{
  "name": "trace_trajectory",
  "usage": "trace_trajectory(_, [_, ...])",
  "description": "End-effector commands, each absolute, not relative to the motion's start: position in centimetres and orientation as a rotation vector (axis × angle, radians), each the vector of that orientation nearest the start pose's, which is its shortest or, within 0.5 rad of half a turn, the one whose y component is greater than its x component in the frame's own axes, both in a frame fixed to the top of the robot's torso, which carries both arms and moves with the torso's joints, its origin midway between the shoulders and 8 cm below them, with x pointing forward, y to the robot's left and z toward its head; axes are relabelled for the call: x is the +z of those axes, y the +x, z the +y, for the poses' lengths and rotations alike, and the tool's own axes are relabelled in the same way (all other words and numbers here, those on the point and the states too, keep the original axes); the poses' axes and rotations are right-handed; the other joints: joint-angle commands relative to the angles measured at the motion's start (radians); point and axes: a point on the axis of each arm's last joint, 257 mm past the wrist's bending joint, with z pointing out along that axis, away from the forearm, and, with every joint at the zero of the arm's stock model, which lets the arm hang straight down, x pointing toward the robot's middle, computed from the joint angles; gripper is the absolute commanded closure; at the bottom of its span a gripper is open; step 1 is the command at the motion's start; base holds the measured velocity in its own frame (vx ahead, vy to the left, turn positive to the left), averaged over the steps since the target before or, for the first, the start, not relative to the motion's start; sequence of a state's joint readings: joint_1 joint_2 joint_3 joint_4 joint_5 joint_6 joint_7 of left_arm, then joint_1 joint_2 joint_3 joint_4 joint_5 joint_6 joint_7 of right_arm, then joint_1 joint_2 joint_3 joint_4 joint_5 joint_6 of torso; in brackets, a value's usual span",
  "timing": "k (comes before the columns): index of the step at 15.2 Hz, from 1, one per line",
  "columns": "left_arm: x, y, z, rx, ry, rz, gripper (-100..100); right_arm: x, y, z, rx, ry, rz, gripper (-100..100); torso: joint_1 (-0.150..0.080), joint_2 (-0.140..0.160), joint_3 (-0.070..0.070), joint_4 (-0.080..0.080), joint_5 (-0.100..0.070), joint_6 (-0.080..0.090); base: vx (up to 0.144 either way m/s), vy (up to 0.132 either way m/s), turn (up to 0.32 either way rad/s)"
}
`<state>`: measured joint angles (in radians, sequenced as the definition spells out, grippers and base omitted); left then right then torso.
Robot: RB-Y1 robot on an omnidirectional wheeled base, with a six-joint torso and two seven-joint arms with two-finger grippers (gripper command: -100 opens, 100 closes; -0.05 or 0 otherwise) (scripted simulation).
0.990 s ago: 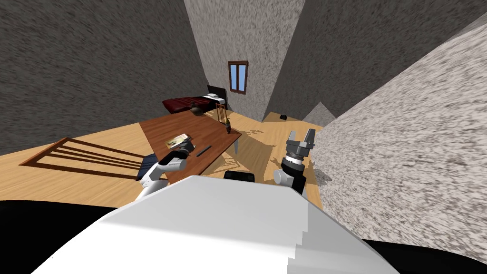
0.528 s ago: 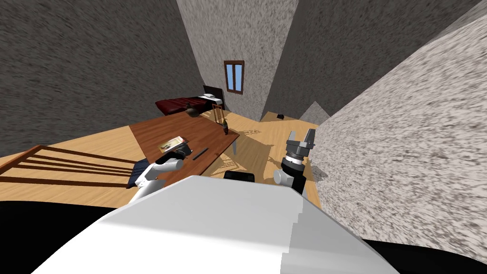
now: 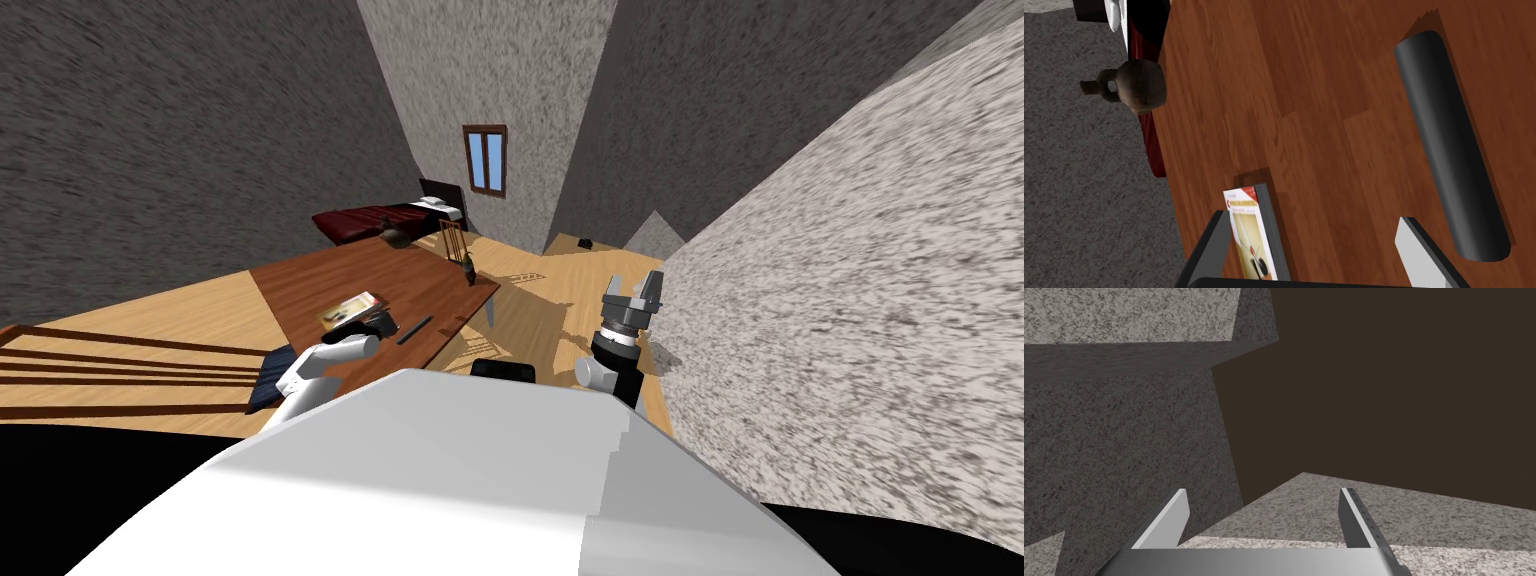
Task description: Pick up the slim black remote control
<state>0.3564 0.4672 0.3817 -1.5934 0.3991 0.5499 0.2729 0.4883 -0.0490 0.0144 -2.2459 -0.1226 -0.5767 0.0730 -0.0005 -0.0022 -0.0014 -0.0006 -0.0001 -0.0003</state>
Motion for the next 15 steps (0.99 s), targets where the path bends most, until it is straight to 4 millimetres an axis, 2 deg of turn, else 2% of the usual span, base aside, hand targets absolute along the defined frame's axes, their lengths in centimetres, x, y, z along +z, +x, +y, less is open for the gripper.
trace_trajectory(1, [-38.2,30.7,59.6,-0.530,-2.121,1.012,-100,2.7,33.7,-28.4,1.338,0.637,0.556,0,0.000,0.000,0.000,0.000,0.000,0.000,0.030,0.000,-0.083])
trace_trajectory(3, [-38.7,30.2,59.5,-0.512,-2.143,1.020,-100,2.7,33.8,-28.4,1.338,0.637,0.556,0,0.000,0.000,0.000,0.000,0.000,0.000,0.040,0.004,-0.070])
trace_trajectory(4, [-39.6,29.0,60.4,-0.484,-2.203,0.981,-100,2.7,33.8,-28.4,1.338,0.637,0.556,0,0.000,0.000,0.000,0.000,0.000,0.000,0.047,-0.002,-0.106])
trace_trajectory(6, [-40.1,28.5,60.2,-0.463,-2.228,0.989,-100,2.7,33.8,-28.4,1.338,0.637,0.556,0,0.000,-0.001,0.000,0.000,0.000,0.000,0.046,0.004,-0.063])
trace_trajectory(7, [-41.0,27.3,61.0,-0.436,-2.287,0.948,-100,2.7,33.8,-28.4,1.338,0.637,0.556,0,0.000,-0.001,0.000,0.000,0.000,0.000,0.051,0.002,-0.087])
trace_trajectory(9, [-41.4,26.8,60.8,-0.415,-2.310,0.954,-100,2.7,33.8,-28.4,1.338,0.637,0.556,0,0.000,-0.001,-0.001,0.000,0.000,0.000,0.048,0.005,-0.063])
trace_trajectory(10, [-42.2,25.6,61.4,-0.390,-2.367,0.912,-100,2.7,33.7,-28.4,1.338,0.637,0.556,0,0.000,-0.001,0.000,0.000,0.000,0.000,0.048,0.006,-0.062])
trace_trajectory(12, [-42.6,25.1,61.1,-0.370,-2.390,0.918,-100,2.7,33.8,-28.4,1.338,0.637,0.556,0,0.000,-0.001,-0.001,0.000,0.000,0.000,0.044,0.007,-0.067])
trace_trajectory(13, [-43.4,23.9,61.6,-0.343,-2.447,0.875,-100,2.7,33.8,-28.4,1.338,0.637,0.556,0,0.000,-0.001,0.000,0.000,0.000,0.000,0.040,0.003,-0.093])
trace_trajectory(15, [-43.7,23.4,61.3,-0.326,-2.466,0.880,-100,2.7,33.8,-28.4,1.338,0.637,0.556,0,0.000,-0.001,0.000,0.000,0.000,0.000,0.041,0.006,-0.055])
